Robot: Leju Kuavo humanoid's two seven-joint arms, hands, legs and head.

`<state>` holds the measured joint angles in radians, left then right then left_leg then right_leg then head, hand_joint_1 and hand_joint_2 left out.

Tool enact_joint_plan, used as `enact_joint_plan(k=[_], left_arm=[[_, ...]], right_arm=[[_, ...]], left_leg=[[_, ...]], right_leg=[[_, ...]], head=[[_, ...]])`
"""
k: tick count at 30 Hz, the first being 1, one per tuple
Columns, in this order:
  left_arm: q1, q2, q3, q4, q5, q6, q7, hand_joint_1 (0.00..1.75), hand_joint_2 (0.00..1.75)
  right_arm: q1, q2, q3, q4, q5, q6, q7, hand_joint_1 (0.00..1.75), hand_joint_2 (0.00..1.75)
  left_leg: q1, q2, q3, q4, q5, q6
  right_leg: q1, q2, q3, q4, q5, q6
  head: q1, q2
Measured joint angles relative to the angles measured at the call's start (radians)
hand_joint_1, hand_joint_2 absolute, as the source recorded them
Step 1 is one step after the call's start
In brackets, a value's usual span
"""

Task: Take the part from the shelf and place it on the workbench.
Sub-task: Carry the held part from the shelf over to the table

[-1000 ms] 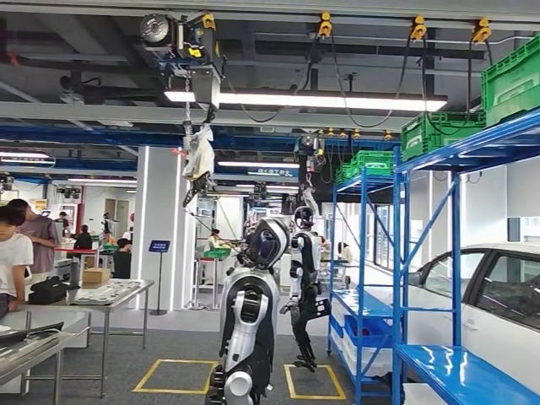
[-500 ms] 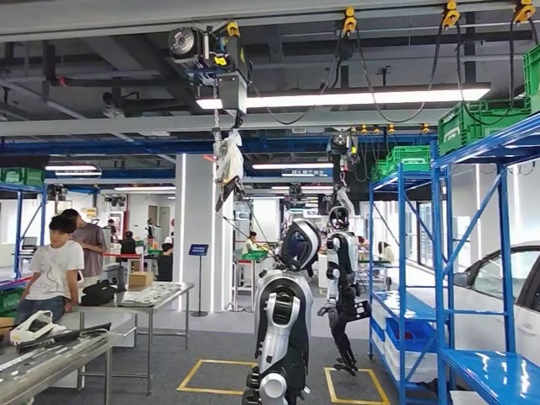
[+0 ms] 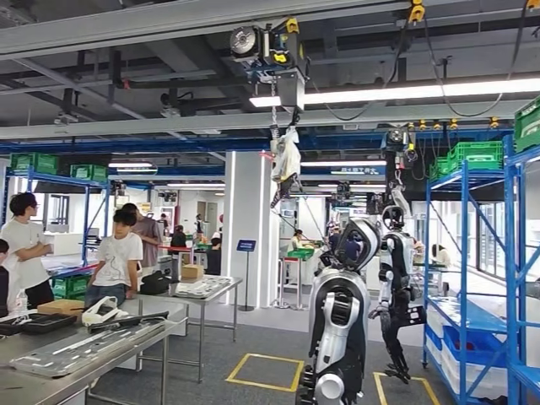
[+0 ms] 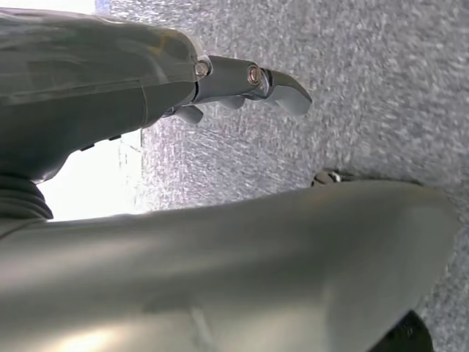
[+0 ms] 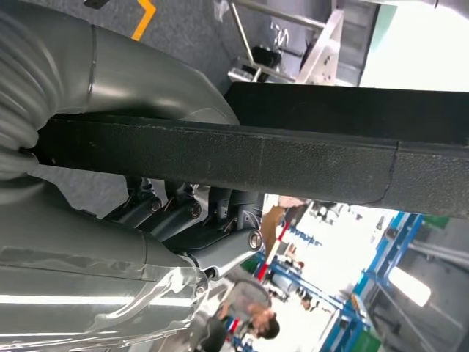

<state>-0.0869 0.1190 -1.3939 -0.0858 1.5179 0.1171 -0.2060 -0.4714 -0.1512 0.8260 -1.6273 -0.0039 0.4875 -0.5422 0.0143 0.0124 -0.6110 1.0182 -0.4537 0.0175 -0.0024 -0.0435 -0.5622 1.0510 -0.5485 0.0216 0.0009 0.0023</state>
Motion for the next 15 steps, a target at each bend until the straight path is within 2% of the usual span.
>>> enact_joint_plan(k=[1,3,4,5,6,7,9,11,13,15], left_arm=[[-0.001,0.0,-0.001,0.0,0.0,-0.001,-0.001,0.0,1.75],[-0.004,0.0,-0.004,0.0,0.0,-0.002,-0.004,0.0,1.75],[-0.004,0.0,-0.005,0.0,0.0,-0.003,-0.005,0.0,1.75],[-0.003,0.0,-0.006,0.0,0.0,-0.003,-0.005,0.0,1.75],[-0.003,0.0,-0.008,0.0,0.0,-0.003,-0.005,0.0,1.75],[-0.003,0.0,-0.009,0.0,0.0,-0.003,-0.005,0.0,1.75],[-0.005,-0.001,-0.011,0.0,0.0,-0.003,-0.004,0.0,1.75],[-0.006,-0.002,-0.013,0.0,-0.001,-0.002,0.004,0.0,1.75],[-0.001,-0.001,-0.016,0.0,-0.001,0.0,0.011,0.0,1.75],[0.001,-0.001,-0.019,0.0,-0.001,0.0,0.013,0.0,1.75]], right_arm=[[-0.001,-0.002,0.002,0.0,0.0,-0.001,0.0,1.75,1.75],[0.0,-0.007,0.008,0.002,0.0,-0.004,0.0,1.75,1.75],[0.001,-0.008,0.01,0.002,0.0,-0.005,0.0,1.75,1.75],[0.001,-0.009,0.013,0.003,-0.001,-0.006,0.0,1.75,1.75],[0.001,-0.01,0.014,0.003,-0.002,-0.006,0.0,1.75,1.75],[0.0,-0.01,0.014,0.003,-0.003,-0.007,-0.001,1.75,1.75],[-0.003,-0.011,0.014,0.003,-0.006,-0.008,-0.001,1.75,1.75],[-0.006,-0.011,0.015,0.002,-0.007,-0.008,-0.002,1.75,1.75],[-0.012,-0.01,0.018,0.0,-0.007,-0.008,-0.002,1.75,1.75],[-0.017,-0.009,0.02,0.0,-0.008,-0.008,-0.002,1.75,1.75]], left_leg=[[0.0,-0.007,0.0,0.0,0.001,0.004],[-0.003,-0.024,-0.001,0.0,0.001,0.009],[-0.005,-0.033,0.0,0.0,0.001,0.01],[-0.007,-0.042,0.0,0.001,0.001,0.01],[-0.008,-0.053,0.002,0.001,0.001,0.01],[-0.008,-0.063,0.003,0.001,0.001,0.01],[-0.008,-0.082,0.002,0.002,0.003,0.007],[-0.005,-0.098,-0.005,0.002,0.007,0.0],[-0.003,-0.105,-0.012,0.003,0.009,-0.01],[-0.006,-0.077,-0.029,0.039,-0.018,-0.019]], right_leg=[[-0.001,0.019,-0.026,0.058,-0.032,0.001],[-0.002,0.034,-0.091,0.196,-0.088,0.0],[-0.001,0.036,-0.112,0.237,-0.094,-0.001],[-0.001,0.038,-0.115,0.237,-0.08,-0.004],[0.0,0.042,-0.099,0.197,-0.048,-0.008],[0.002,0.054,-0.069,0.129,-0.006,-0.014],[0.003,0.09,-0.015,0.006,0.051,-0.025],[0.006,0.105,0.0,-0.036,0.058,-0.03],[0.004,0.088,0.002,-0.046,0.06,-0.033],[0.0,0.069,0.007,-0.057,0.065,-0.04]], head=[[0.0,0.0],[0.0,0.0],[0.0,0.0],[0.0,0.0],[0.0,0.0],[0.0,0.0],[0.0,0.0],[0.0,0.0],[0.0,0.0],[0.0,0.0]])
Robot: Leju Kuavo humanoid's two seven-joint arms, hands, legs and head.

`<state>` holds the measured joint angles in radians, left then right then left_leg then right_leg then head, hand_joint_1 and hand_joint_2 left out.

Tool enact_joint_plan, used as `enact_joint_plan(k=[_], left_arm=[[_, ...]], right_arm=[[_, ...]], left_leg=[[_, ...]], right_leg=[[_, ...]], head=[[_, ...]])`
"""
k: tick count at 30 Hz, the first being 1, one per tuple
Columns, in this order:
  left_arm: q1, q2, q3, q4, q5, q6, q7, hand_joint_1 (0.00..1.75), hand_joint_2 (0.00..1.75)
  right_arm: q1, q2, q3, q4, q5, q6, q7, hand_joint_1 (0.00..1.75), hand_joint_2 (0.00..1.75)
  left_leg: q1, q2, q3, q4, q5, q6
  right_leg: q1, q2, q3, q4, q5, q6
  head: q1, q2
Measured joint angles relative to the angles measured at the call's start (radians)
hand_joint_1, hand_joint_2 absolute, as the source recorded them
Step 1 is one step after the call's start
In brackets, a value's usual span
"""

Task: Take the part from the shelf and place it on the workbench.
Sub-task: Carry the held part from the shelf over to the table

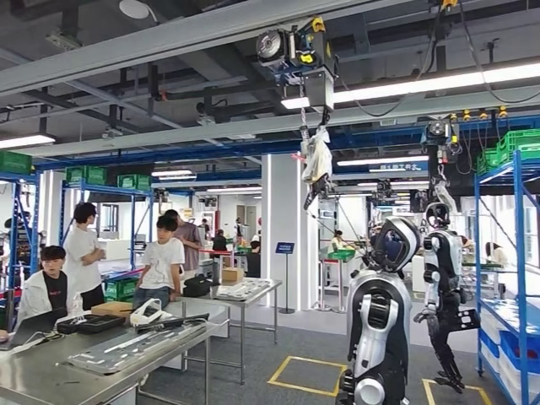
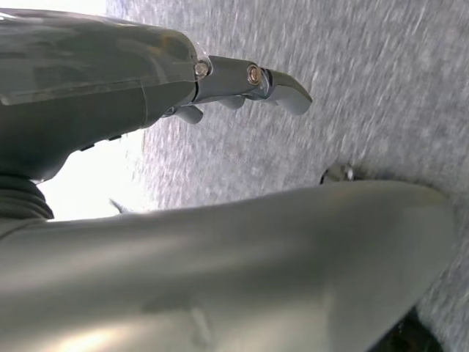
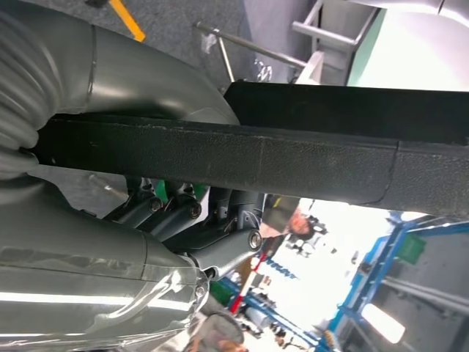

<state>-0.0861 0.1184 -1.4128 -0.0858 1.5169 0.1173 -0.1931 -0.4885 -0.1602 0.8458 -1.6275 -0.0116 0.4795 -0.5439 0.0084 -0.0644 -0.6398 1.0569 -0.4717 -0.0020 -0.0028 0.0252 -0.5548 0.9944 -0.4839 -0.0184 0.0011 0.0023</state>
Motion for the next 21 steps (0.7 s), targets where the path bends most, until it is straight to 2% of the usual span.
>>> enact_joint_plan(k=[2,3,4,5,6,8,10,11,13,14,16,18,21], left_arm=[[-0.003,0.001,-0.002,0.0,0.0,-0.002,0.0,0.0,1.75],[-0.005,0.001,-0.002,0.0,0.0,-0.002,0.0,0.0,1.75],[-0.004,0.002,-0.003,0.0,0.0,-0.002,0.002,0.0,1.75],[-0.004,0.002,-0.003,0.0,0.0,-0.002,0.004,0.0,1.75],[-0.003,0.003,-0.004,0.0,0.0,-0.002,0.005,0.0,1.75],[-0.004,0.005,-0.006,0.0,0.0,-0.002,0.006,0.0,1.75],[-0.008,0.006,-0.008,0.0,0.0,-0.002,0.006,0.0,1.75],[-0.009,0.007,-0.009,0.0,0.0,-0.002,0.006,0.0,1.75],[-0.007,0.007,-0.012,0.0,0.0,-0.002,0.008,0.0,1.75],[-0.006,0.008,-0.014,0.0,0.0,-0.002,0.009,0.0,1.75],[-0.008,0.008,-0.016,0.0,0.0,-0.002,0.01,0.0,1.75],[-0.01,0.008,-0.017,0.0,0.0,-0.002,0.01,0.0,1.75],[-0.011,0.008,-0.017,0.0,0.0,-0.002,0.01,0.0,1.75]], right_arm=[[-0.001,0.001,0.002,0.0,0.0,0.0,0.0,1.75,1.75],[0.0,0.001,0.004,0.001,0.0,0.0,0.0,1.75,1.75],[0.0,0.001,0.006,0.001,0.0,0.001,0.001,1.75,1.75],[-0.001,0.001,0.009,0.002,0.0,0.001,0.001,1.75,1.75],[-0.002,0.001,0.012,0.002,0.0,0.002,0.001,1.75,1.75],[-0.005,0.001,0.016,0.003,0.0,0.002,0.001,1.75,1.75],[-0.011,0.002,0.019,0.004,0.0,0.003,0.001,1.75,1.75],[-0.015,0.002,0.02,0.004,0.001,0.003,0.002,1.75,1.75],[-0.022,0.003,0.024,0.007,0.004,0.004,0.004,1.75,1.75],[-0.025,0.004,0.025,0.007,0.007,0.005,0.005,1.75,1.75],[-0.029,0.004,0.027,0.009,0.01,0.006,0.007,1.75,1.75],[-0.031,0.004,0.028,0.011,0.01,0.007,0.007,1.75,1.75],[-0.031,0.003,0.029,0.012,0.01,0.007,0.007,1.75,1.75]], left_leg=[[0.002,0.036,-0.05,0.109,-0.06,-0.009],[0.004,0.043,-0.081,0.174,-0.086,-0.014],[0.007,0.047,-0.102,0.22,-0.098,-0.018],[0.01,0.05,-0.106,0.232,-0.093,-0.021],[0.013,0.054,-0.09,0.203,-0.071,-0.024],[0.015,0.083,-0.02,0.072,-0.012,-0.027],[0.011,0.106,0.024,-0.017,0.014,-0.018],[0.007,0.109,0.028,-0.028,0.012,-0.011],[0.004,0.093,0.025,-0.03,0.015,0.005],[0.004,0.086,0.025,-0.031,0.016,0.012],[0.006,0.072,0.025,-0.033,0.02,0.023],[0.005,0.063,0.024,-0.033,0.02,0.028],[0.005,0.06,0.024,-0.033,0.02,0.029]], right_leg=[[0.0,-0.022,0.003,-0.003,0.001,-0.004],[0.0,-0.034,0.002,-0.003,0.001,-0.004],[0.001,-0.045,0.002,-0.003,0.0,-0.004],[0.001,-0.055,0.003,-0.002,-0.001,-0.003],[0.001,-0.065,0.004,-0.002,-0.002,-0.001],[0.002,-0.081,0.006,0.002,-0.007,0.007],[0.007,-0.093,0.006,0.008,-0.014,0.018],[0.009,-0.1,0.006,0.009,-0.016,0.023],[0.006,-0.108,0.009,0.01,-0.02,0.032],[0.003,-0.1,0.007,0.018,-0.029,0.036],[-0.001,-0.065,-0.019,0.085,-0.076,0.043],[-0.001,-0.041,-0.05,0.158,-0.118,0.043],[-0.001,-0.038,-0.066,0.192,-0.134,0.043]], head=[[0.0,0.0],[0.0,0.0],[0.0,0.0],[0.0,0.0],[0.0,0.0],[0.0,0.0],[0.0,0.0],[0.0,0.0],[0.0,0.0],[0.0,0.0],[0.0,0.0],[0.0,0.0],[0.0,0.0]])
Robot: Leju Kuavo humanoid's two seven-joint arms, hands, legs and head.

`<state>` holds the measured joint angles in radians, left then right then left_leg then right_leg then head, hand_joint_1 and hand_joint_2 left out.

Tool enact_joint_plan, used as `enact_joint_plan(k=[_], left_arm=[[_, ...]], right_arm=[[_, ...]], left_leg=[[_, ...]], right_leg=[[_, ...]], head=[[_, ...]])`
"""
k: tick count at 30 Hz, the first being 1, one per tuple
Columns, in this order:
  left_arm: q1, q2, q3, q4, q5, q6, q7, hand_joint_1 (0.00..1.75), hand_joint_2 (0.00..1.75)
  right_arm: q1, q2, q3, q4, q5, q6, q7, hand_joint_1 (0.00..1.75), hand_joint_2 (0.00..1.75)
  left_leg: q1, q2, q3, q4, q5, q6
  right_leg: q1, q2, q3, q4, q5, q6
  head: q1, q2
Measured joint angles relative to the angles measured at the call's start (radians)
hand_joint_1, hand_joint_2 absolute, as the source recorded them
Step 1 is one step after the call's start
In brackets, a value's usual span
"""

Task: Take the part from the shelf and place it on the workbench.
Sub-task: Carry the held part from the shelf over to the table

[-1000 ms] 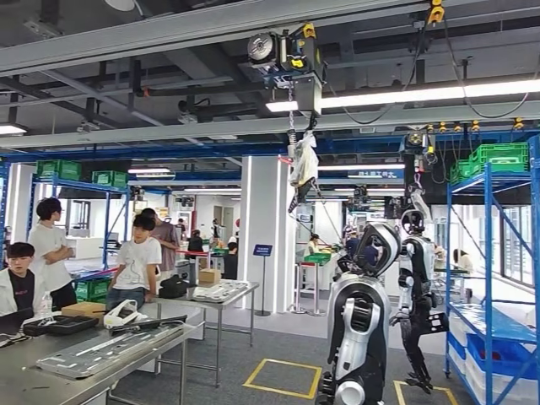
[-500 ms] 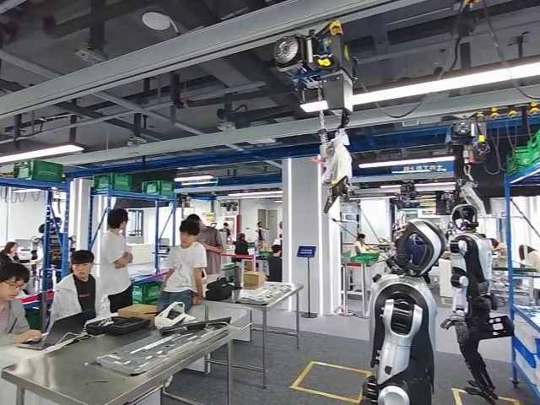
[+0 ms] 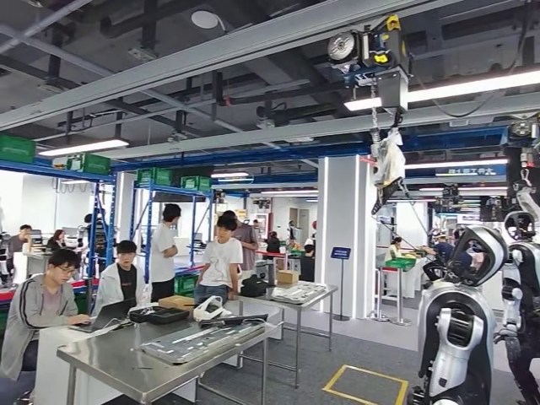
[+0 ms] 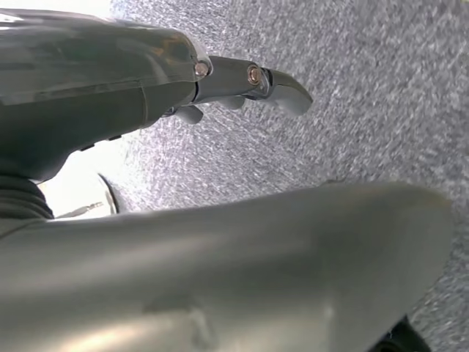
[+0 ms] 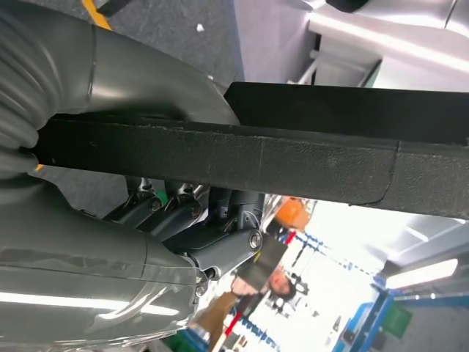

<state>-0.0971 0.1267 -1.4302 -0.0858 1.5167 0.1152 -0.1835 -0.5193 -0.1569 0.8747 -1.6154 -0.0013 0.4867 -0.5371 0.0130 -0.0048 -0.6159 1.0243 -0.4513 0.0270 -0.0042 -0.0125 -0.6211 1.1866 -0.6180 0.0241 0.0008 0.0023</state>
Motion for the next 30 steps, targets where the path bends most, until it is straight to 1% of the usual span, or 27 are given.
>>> enact_joint_plan(k=[2,3,4,5,6,7,8,9,10,11,12,13,14,15,16,17,18,19,20,21,22,23,25,26,27,28,30], left_arm=[[0.0,0.0,0.0,0.0,0.0,0.0,0.0,0.0,1.75],[0.0,0.0,-0.001,0.0,0.0,0.0,0.002,0.0,1.75],[0.001,0.0,-0.001,0.0,0.0,0.0,0.005,0.0,1.75],[0.001,-0.001,-0.001,0.0,0.0,0.0,0.007,0.0,1.75],[0.0,-0.002,-0.002,0.0,0.0,0.0,0.009,0.0,1.75],[-0.001,-0.004,-0.002,0.0,0.0,0.0,0.01,0.0,1.75],[-0.001,-0.005,-0.003,0.0,0.0,0.0,0.01,0.0,1.75],[0.001,-0.006,-0.003,0.0,0.0,0.0,0.011,0.0,1.75],[0.003,-0.006,-0.004,0.0,0.0,0.0,0.012,0.0,1.75],[0.006,-0.006,-0.004,0.0,0.0,0.0,0.012,0.0,1.75],[0.006,-0.006,-0.005,0.0,0.0,0.0,0.012,0.0,1.75],[0.005,-0.006,-0.007,0.0,0.0,0.0,0.012,0.0,1.75],[0.003,-0.006,-0.008,0.0,0.0,0.0,0.011,0.0,1.75],[0.001,-0.006,-0.008,0.0,0.0,0.0,0.01,0.0,1.75],[0.0,-0.005,-0.009,0.0,0.0,0.0,0.009,0.0,1.75],[0.0,-0.005,-0.009,0.0,0.0,-0.001,0.008,0.0,1.75],[0.001,-0.005,-0.009,0.0,0.0,-0.001,0.008,0.0,1.75],[0.002,-0.004,-0.01,0.0,0.0,-0.001,0.007,0.0,1.75],[0.002,-0.004,-0.01,0.0,0.0,-0.001,0.007,0.0,1.75],[0.001,-0.004,-0.01,0.0,0.0,-0.001,0.006,0.0,1.75],[-0.001,-0.004,-0.011,0.0,0.0,-0.001,0.006,0.0,1.75],[-0.002,-0.004,-0.011,0.0,0.0,-0.002,0.005,0.0,1.75],[-0.001,-0.004,-0.013,0.0,0.0,-0.002,0.005,0.0,1.75],[0.001,-0.004,-0.014,0.0,0.001,-0.002,0.004,0.0,1.75],[0.001,-0.004,-0.014,0.0,0.001,-0.002,0.003,0.0,1.75],[0.0,-0.004,-0.014,0.0,0.001,-0.002,0.001,0.0,1.75],[-0.004,-0.003,-0.015,0.0,0.001,-0.002,-0.002,0.0,1.75]], right_arm=[[0.001,0.0,0.002,0.002,0.0,0.001,0.0,1.75,1.75],[0.001,0.0,0.005,0.004,0.0,0.0,0.0,1.75,1.75],[0.001,0.0,0.007,0.006,-0.002,-0.001,0.0,1.75,1.75],[0.001,-0.001,0.01,0.007,-0.004,-0.003,0.0,1.75,1.75],[0.001,-0.001,0.011,0.008,-0.007,-0.005,-0.001,1.75,1.75],[0.0,-0.001,0.011,0.007,-0.009,-0.006,-0.002,1.75,1.75],[0.0,-0.001,0.011,0.007,-0.011,-0.008,-0.002,1.75,1.75],[0.0,-0.001,0.011,0.007,-0.013,-0.009,-0.003,1.75,1.75],[0.0,-0.001,0.011,0.007,-0.015,-0.01,-0.003,1.75,1.75],[0.0,0.0,0.011,0.006,-0.016,-0.011,-0.004,1.75,1.75],[0.0,0.001,0.011,0.005,-0.017,-0.011,-0.005,1.75,1.75],[0.0,0.001,0.011,0.005,-0.018,-0.012,-0.005,1.75,1.75],[0.0,0.002,0.011,0.004,-0.018,-0.012,-0.006,1.75,1.75],[0.001,0.002,0.011,0.004,-0.019,-0.011,-0.006,1.75,1.75],[0.002,0.002,0.012,0.004,-0.018,-0.011,-0.006,1.75,1.75],[0.003,0.002,0.012,0.004,-0.018,-0.011,-0.006,1.75,1.75],[0.003,0.002,0.013,0.004,-0.018,-0.011,-0.006,1.75,1.75],[0.003,0.002,0.013,0.004,-0.018,-0.011,-0.006,1.75,1.75],[0.002,0.003,0.013,0.004,-0.018,-0.011,-0.006,1.75,1.75],[0.002,0.003,0.013,0.004,-0.017,-0.011,-0.005,1.75,1.75],[0.001,0.003,0.013,0.004,-0.016,-0.011,-0.005,1.75,1.75],[0.0,0.004,0.012,0.004,-0.016,-0.011,-0.004,1.75,1.75],[-0.001,0.005,0.012,0.004,-0.014,-0.012,-0.002,1.75,1.75],[-0.002,0.006,0.012,0.004,-0.014,-0.012,-0.002,1.75,1.75],[-0.002,0.006,0.012,0.004,-0.013,-0.013,-0.001,1.75,1.75],[-0.003,0.007,0.012,0.004,-0.013,-0.013,-0.001,1.75,1.75],[-0.002,0.007,0.012,0.004,-0.011,-0.014,0.0,1.75,1.75]], left_leg=[[-0.002,-0.007,0.0,0.0,0.0,0.001],[-0.004,-0.02,0.0,0.0,0.001,0.002],[-0.006,-0.035,0.002,0.001,0.001,0.002],[-0.006,-0.051,0.003,0.001,0.001,0.002],[-0.007,-0.067,0.002,0.002,0.002,0.001],[-0.005,-0.077,-0.002,0.002,0.004,-0.002],[-0.002,-0.086,-0.007,0.003,0.006,-0.006],[-0.001,-0.095,-0.012,0.002,0.01,-0.012],[0.002,-0.101,-0.016,0.002,0.011,-0.017],[0.001,-0.093,-0.019,0.005,0.008,-0.02],[-0.001,-0.075,-0.027,0.022,-0.005,-0.024],[-0.002,-0.052,-0.043,0.058,-0.029,-0.028],[-0.002,-0.03,-0.069,0.112,-0.06,-0.032],[0.0,-0.019,-0.1,0.178,-0.091,-0.037],[0.003,-0.015,-0.126,0.235,-0.111,-0.041],[0.007,-0.012,-0.139,0.264,-0.115,-0.046],[0.01,-0.008,-0.132,0.255,-0.101,-0.05],[0.014,0.0,-0.105,0.208,-0.072,-0.053],[0.016,0.014,-0.068,0.138,-0.041,-0.056],[0.015,0.029,-0.034,0.075,-0.019,-0.056],[0.012,0.04,-0.012,0.031,-0.007,-0.051],[0.009,0.046,-0.002,0.011,-0.005,-0.045],[0.003,0.035,-0.004,0.009,-0.007,-0.029],[0.002,0.028,-0.005,0.009,-0.006,-0.023],[0.002,0.021,-0.004,0.008,-0.005,-0.016],[0.003,0.014,-0.004,0.007,-0.004,-0.01],[0.001,-0.002,-0.004,0.007,-0.003,-0.002]], right_leg=[[0.0,0.002,-0.027,0.057,-0.02,-0.001],[0.001,0.007,-0.031,0.059,-0.006,-0.005],[0.003,0.016,-0.019,0.029,0.025,-0.011],[0.006,0.037,0.003,-0.027,0.065,-0.019],[0.007,0.063,0.032,-0.099,0.108,-0.028],[0.009,0.082,0.05,-0.144,0.125,-0.032],[0.01,0.093,0.057,-0.166,0.13,-0.035],[0.011,0.091,0.058,-0.172,0.129,-0.036],[0.01,0.08,0.06,-0.179,0.129,-0.036],[0.007,0.069,0.063,-0.185,0.132,-0.038],[0.005,0.057,0.067,-0.191,0.134,-0.04],[0.003,0.044,0.07,-0.197,0.137,-0.041],[0.004,0.032,0.071,-0.198,0.137,-0.042],[0.005,0.019,0.071,-0.198,0.137,-0.043],[0.005,0.006,0.07,-0.198,0.136,-0.043],[0.005,-0.006,0.07,-0.197,0.135,-0.042],[0.004,-0.017,0.071,-0.197,0.134,-0.04],[0.004,-0.027,0.072,-0.196,0.131,-0.037],[0.003,-0.036,0.074,-0.194,0.128,-0.033],[0.005,-0.044,0.075,-0.19,0.124,-0.026],[0.007,-0.051,0.075,-0.187,0.12,-0.02],[0.009,-0.057,0.075,-0.185,0.117,-0.015],[0.008,-0.069,0.077,-0.184,0.114,-0.006],[0.005,-0.067,0.078,-0.18,0.108,-0.001],[0.002,-0.056,0.073,-0.164,0.095,0.003],[0.0,-0.039,0.059,-0.129,0.07,0.005],[-0.001,-0.005,0.0,-0.002,0.005,0.005]], head=[[0.0,0.0],[0.0,0.0],[0.0,0.0],[0.0,0.0],[0.0,0.0],[0.0,0.0],[0.0,0.0],[0.0,0.0],[0.0,0.0],[0.0,0.0],[0.0,0.0],[0.0,0.0],[0.0,0.0],[0.0,0.0],[0.0,0.0],[0.0,0.0],[0.0,0.0],[0.0,0.0],[0.0,0.0],[0.0,0.0],[0.0,0.0],[0.0,0.0],[-0.001,0.0],[-0.001,0.0],[-0.001,0.0],[-0.001,0.0],[-0.001,0.0]])
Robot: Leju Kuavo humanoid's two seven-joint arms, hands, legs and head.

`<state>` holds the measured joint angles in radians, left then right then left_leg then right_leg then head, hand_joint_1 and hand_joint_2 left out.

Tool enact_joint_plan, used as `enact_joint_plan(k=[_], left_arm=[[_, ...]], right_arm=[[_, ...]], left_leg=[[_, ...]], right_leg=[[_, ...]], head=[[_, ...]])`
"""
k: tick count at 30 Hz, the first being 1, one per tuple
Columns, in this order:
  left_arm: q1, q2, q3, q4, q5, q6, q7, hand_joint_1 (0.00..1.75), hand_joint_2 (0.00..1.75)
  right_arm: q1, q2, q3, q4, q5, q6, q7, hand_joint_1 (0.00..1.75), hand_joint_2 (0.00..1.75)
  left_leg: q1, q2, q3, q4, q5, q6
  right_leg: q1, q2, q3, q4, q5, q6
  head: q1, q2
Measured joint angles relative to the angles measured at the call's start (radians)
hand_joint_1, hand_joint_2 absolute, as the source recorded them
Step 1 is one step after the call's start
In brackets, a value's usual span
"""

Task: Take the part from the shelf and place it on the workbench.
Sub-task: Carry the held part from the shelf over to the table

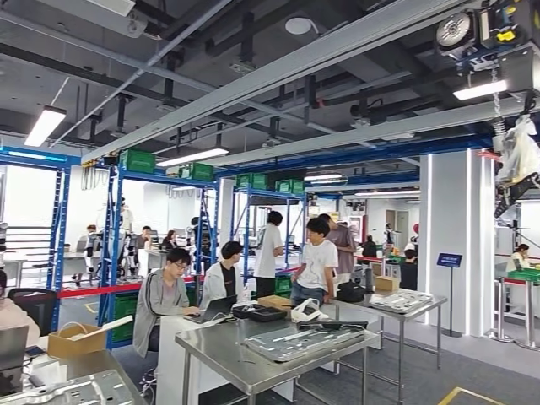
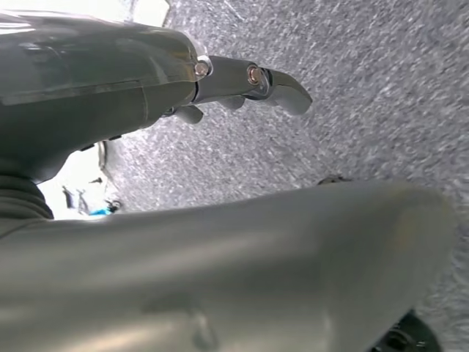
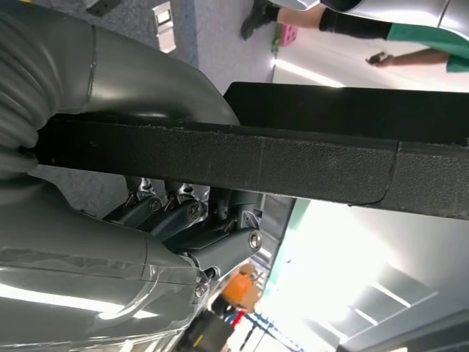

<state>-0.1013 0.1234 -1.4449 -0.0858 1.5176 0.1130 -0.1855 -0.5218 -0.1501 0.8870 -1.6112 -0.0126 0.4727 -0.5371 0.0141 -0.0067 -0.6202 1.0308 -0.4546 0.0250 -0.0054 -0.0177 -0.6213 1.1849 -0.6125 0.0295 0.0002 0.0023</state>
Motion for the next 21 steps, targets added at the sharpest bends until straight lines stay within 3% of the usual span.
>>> enact_joint_plan(k=[2,3,5,7,9,11,13,15,17,18,19,21], left_arm=[[-0.001,0.0,0.0,0.0,0.0,0.0,-0.002,0.0,1.75],[-0.001,0.0,0.0,0.0,0.0,0.0,-0.002,0.0,1.75],[0.0,0.0,0.0,0.0,0.001,0.0,-0.003,0.0,1.75],[-0.002,-0.002,0.0,0.0,0.001,-0.001,-0.005,0.0,1.75],[-0.002,-0.004,0.0,0.0,0.001,-0.001,-0.007,0.0,1.75],[0.002,-0.003,0.0,0.0,0.002,-0.001,-0.006,0.0,1.75],[0.004,-0.002,0.0,0.0,0.002,-0.002,-0.002,0.0,1.75],[0.001,-0.002,-0.001,0.0,0.002,-0.005,0.001,0.0,1.75],[0.0,-0.001,-0.001,0.0,0.002,-0.008,0.003,0.0,1.75],[0.002,-0.001,-0.001,0.0,0.002,-0.01,0.004,0.0,1.75],[0.004,0.0,-0.001,0.0,0.002,-0.01,0.005,0.0,1.75],[0.005,0.001,-0.001,0.0,0.002,-0.011,0.005,0.0,1.75]], right_arm=[[0.002,0.0,0.0,0.001,0.001,0.0,0.001,1.75,1.75],[0.002,0.0,0.001,0.001,0.002,0.0,0.002,1.75,1.75],[0.002,0.0,0.001,0.001,0.002,0.0,0.002,1.75,1.75],[0.0,0.0,0.001,0.0,0.002,0.0,0.002,1.75,1.75],[-0.003,0.0,0.0,0.0,0.002,-0.001,0.003,1.75,1.75],[-0.004,0.003,0.0,0.0,0.001,-0.001,0.003,1.75,1.75],[-0.005,0.008,0.0,0.0,-0.001,-0.001,0.003,1.75,1.75],[-0.005,0.01,0.0,0.001,-0.003,-0.001,0.003,1.75,1.75],[-0.003,0.01,0.001,0.002,-0.005,-0.001,0.004,1.75,1.75],[-0.002,0.01,0.001,0.002,-0.006,-0.001,0.004,1.75,1.75],[-0.001,0.01,0.001,0.003,-0.007,-0.001,0.004,1.75,1.75],[-0.001,0.01,0.0,0.004,-0.007,-0.001,0.004,1.75,1.75]], left_leg=[[-0.005,-0.018,0.0,0.0,0.001,0.004],[-0.008,-0.028,0.0,0.0,0.001,0.005],[-0.01,-0.051,0.004,0.001,0.001,0.005],[-0.01,-0.071,0.005,0.001,0.002,0.004],[-0.006,-0.088,-0.001,0.0,0.006,-0.003],[-0.005,-0.097,-0.007,0.001,0.007,-0.012],[-0.007,-0.068,-0.021,0.033,-0.02,-0.02],[-0.006,-0.027,-0.066,0.139,-0.081,-0.029],[0.001,-0.014,-0.116,0.251,-0.124,-0.04],[0.006,-0.01,-0.122,0.265,-0.121,-0.045],[0.01,-0.005,-0.108,0.239,-0.099,-0.05],[0.016,0.025,-0.042,0.113,-0.039,-0.06]], right_leg=[[0.001,0.011,-0.056,0.108,-0.031,-0.005],[0.003,0.013,-0.061,0.112,-0.018,-0.009],[0.009,0.031,-0.019,0.009,0.055,-0.023],[0.014,0.07,0.037,-0.117,0.114,-0.037],[0.017,0.087,0.056,-0.164,0.122,-0.042],[0.015,0.069,0.061,-0.178,0.125,-0.043],[0.01,0.049,0.067,-0.191,0.131,-0.045],[0.009,0.025,0.068,-0.196,0.133,-0.047],[0.008,-0.001,0.068,-0.196,0.132,-0.047],[0.008,-0.011,0.068,-0.195,0.131,-0.045],[0.006,-0.021,0.068,-0.194,0.129,-0.043],[0.005,-0.039,0.07,-0.189,0.122,-0.032]], head=[[0.0,0.0],[0.0,0.0],[0.0,0.0],[0.0,0.0],[0.0,0.0],[0.0,0.0],[0.0,0.0],[0.0,0.0],[0.0,0.0],[0.0,0.0],[0.0,0.0],[0.0,0.0]])
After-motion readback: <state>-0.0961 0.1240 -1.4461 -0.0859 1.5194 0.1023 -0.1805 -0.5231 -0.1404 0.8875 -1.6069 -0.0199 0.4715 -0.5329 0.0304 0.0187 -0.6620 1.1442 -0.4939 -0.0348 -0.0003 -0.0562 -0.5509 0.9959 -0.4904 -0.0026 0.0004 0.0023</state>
